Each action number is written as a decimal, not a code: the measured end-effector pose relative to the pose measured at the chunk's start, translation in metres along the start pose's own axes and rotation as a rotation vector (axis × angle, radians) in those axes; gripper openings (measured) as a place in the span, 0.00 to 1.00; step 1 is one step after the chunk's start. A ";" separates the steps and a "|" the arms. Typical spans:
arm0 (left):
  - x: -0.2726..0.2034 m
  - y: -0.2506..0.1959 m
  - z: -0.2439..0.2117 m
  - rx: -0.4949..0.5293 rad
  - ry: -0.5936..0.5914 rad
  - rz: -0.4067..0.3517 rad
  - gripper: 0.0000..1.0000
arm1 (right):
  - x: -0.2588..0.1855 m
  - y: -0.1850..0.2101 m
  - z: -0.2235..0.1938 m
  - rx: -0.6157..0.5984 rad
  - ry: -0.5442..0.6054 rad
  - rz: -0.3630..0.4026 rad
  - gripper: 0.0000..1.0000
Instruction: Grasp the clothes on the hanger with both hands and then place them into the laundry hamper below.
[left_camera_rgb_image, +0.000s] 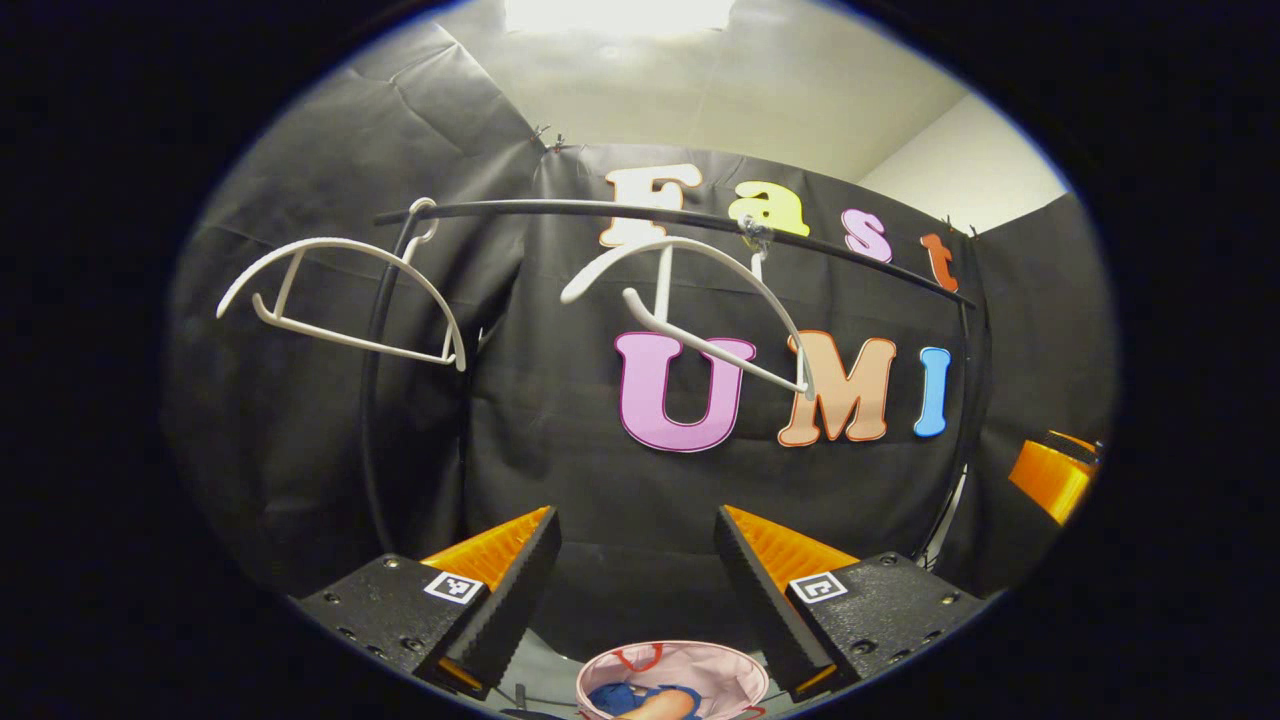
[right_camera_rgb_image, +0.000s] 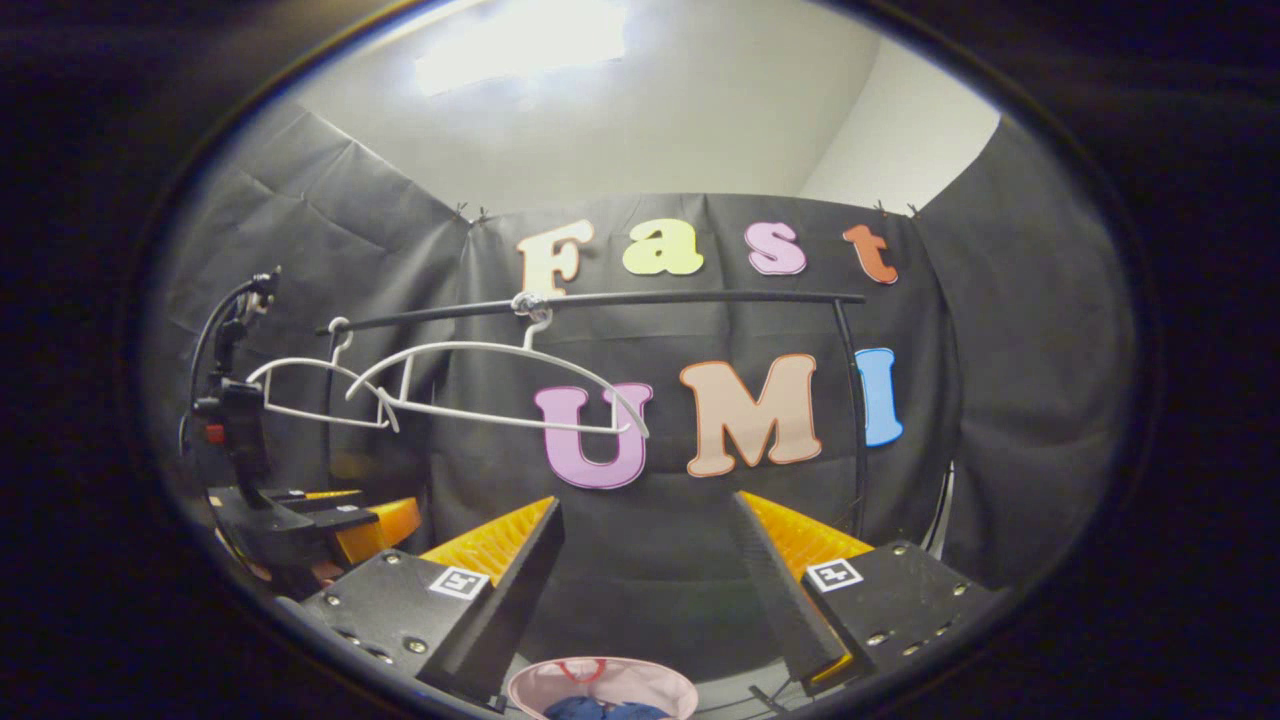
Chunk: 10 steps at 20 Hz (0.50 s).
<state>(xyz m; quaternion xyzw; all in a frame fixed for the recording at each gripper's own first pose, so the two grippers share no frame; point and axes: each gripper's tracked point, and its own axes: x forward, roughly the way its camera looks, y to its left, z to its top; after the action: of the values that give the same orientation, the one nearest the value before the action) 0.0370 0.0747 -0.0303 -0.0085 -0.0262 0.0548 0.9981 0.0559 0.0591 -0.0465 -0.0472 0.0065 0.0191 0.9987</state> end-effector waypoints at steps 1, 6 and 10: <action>0.001 -0.001 0.001 0.006 -0.003 0.000 0.92 | -0.001 -0.001 -0.001 0.003 0.002 0.004 0.99; 0.002 -0.018 0.008 0.044 -0.031 -0.038 0.92 | -0.008 -0.007 0.004 -0.033 -0.030 0.013 0.99; -0.001 -0.035 0.014 0.052 -0.035 -0.082 0.92 | -0.008 -0.008 0.006 -0.012 -0.021 0.019 0.94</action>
<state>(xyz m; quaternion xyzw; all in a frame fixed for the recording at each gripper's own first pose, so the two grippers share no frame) 0.0394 0.0404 -0.0157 0.0197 -0.0425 0.0146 0.9988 0.0486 0.0513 -0.0398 -0.0530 -0.0038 0.0291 0.9982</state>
